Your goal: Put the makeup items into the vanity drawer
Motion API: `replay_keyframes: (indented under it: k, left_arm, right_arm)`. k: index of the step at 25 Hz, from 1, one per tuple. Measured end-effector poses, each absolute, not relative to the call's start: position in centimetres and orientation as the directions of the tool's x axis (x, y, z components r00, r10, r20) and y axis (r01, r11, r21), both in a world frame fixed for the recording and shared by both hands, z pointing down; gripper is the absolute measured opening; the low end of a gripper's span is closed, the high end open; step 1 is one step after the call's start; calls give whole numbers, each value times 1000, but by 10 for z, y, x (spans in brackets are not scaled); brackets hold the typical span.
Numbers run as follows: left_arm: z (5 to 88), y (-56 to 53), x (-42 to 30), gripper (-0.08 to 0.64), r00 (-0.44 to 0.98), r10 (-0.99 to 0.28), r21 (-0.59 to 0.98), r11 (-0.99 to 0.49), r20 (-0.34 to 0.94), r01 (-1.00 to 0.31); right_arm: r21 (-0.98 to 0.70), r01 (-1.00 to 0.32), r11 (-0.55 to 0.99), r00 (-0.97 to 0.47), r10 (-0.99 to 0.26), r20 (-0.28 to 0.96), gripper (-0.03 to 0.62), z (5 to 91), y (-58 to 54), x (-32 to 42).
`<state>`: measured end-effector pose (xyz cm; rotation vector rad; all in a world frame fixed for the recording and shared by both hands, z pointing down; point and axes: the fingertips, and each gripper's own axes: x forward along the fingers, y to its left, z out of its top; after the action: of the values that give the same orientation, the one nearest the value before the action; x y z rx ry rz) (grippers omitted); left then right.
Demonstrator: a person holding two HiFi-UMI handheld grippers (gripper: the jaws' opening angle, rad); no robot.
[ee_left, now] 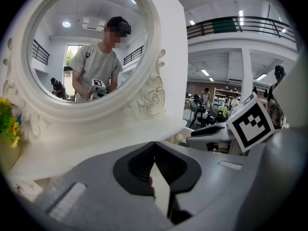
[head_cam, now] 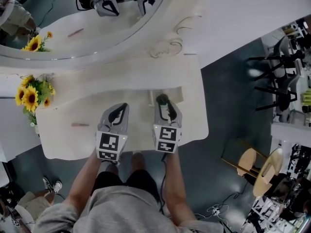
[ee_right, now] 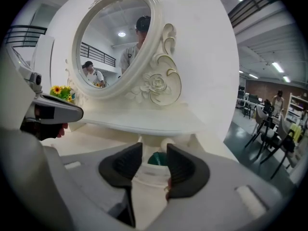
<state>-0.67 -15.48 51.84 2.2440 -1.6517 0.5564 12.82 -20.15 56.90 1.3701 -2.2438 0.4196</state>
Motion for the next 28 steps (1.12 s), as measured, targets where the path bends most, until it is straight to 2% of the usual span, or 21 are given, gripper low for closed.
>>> replay_keyframes:
  k: [8,20,28]
  left_arm:
    - [497,-152,-2,11,275,-854,5,-304,441,-953]
    - [427,-128,-14,11,280,-904,-30,-305,323,-952]
    - [391,-100,-21,11,316,-915,-53,-339,253,-939]
  right_arm:
    - [-4,-889,457,-392,-759,520,161,548,-196,128]
    - [30,-889,456,-408,-821,399,161,464,-160,116]
    - [63,-914,400,-366,-882,297,83,414,-116,110]
